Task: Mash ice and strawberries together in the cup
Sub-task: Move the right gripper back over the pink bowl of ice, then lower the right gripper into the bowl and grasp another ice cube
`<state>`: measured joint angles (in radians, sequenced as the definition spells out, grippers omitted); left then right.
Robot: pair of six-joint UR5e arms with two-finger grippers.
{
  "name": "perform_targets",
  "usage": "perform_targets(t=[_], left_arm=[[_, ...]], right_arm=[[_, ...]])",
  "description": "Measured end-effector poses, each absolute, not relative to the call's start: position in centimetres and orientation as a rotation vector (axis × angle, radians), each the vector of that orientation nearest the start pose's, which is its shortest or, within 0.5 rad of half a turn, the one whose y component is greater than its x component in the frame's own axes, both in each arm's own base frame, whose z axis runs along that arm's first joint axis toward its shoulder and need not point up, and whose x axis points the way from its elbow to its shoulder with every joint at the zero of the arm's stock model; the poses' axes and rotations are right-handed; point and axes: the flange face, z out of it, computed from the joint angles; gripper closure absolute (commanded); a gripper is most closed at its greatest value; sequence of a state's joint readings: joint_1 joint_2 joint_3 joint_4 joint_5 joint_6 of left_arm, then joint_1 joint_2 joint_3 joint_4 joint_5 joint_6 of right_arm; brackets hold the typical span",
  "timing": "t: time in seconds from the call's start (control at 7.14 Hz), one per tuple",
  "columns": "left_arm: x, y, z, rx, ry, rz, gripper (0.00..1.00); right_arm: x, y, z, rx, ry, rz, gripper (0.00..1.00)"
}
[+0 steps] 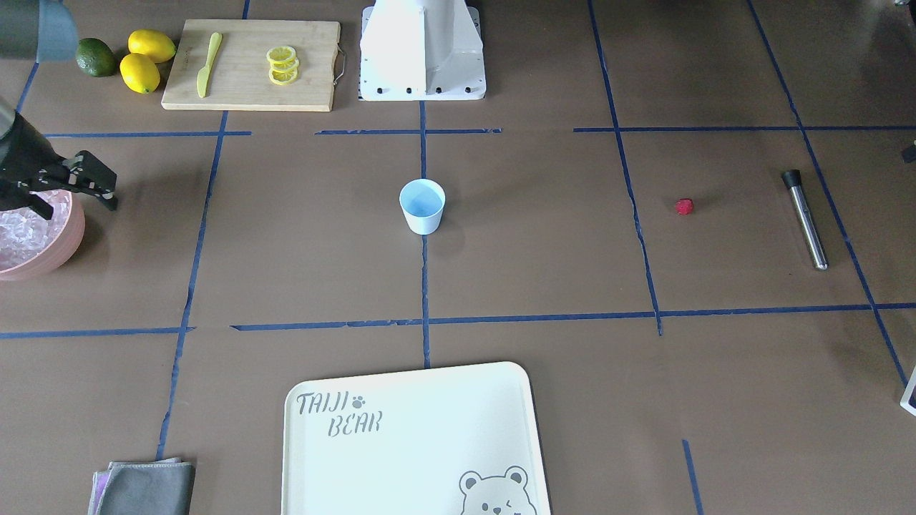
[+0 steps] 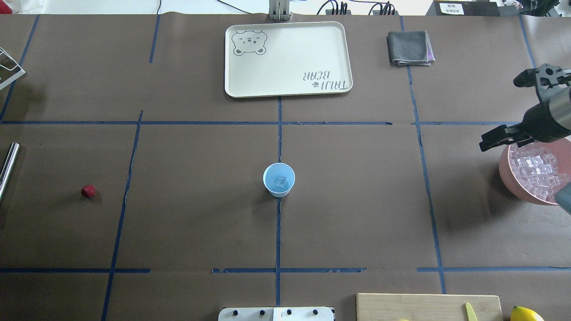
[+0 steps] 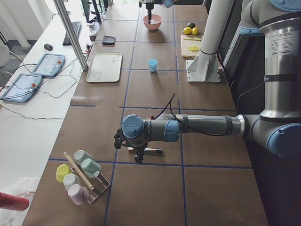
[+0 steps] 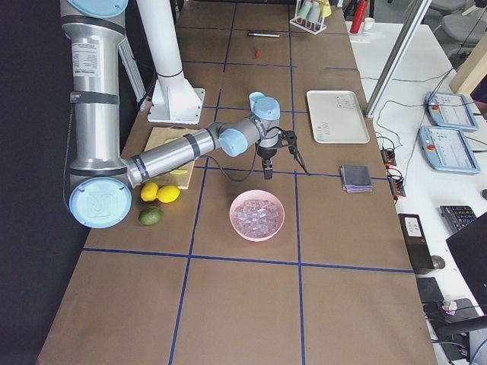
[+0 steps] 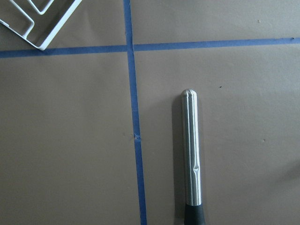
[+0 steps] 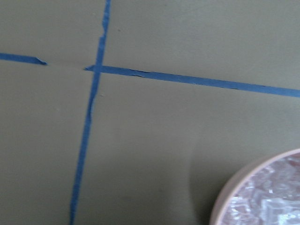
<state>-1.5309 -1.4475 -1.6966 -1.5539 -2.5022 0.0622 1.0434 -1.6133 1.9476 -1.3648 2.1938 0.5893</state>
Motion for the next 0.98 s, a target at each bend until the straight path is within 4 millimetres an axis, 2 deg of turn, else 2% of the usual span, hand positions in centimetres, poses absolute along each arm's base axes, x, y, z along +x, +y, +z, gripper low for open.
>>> perform_targets(t=[0.28,0.42,0.7,0.98], left_arm=[[-3.6,-43.6,64.3,-0.003,0.937,0.087,0.00],[-3.6,-43.6,64.3,-0.003,0.937,0.087,0.00],[-3.6,-43.6,64.3,-0.002,0.938,0.088,0.00],[-3.6,-43.6,64.3,-0.002,0.938,0.089,0.00]], right_arm=[[-14.1,-45.3,53.2,0.117,-0.733,-0.183,0.00],[-13.2,-45.0,55.3,0.095,-0.724,-0.191,0.00],[-12.7,-44.1,58.0,0.034,-0.738,-0.187,0.01],[-13.0,-44.0,59.0,-0.001,-0.756,-0.180,0.02]])
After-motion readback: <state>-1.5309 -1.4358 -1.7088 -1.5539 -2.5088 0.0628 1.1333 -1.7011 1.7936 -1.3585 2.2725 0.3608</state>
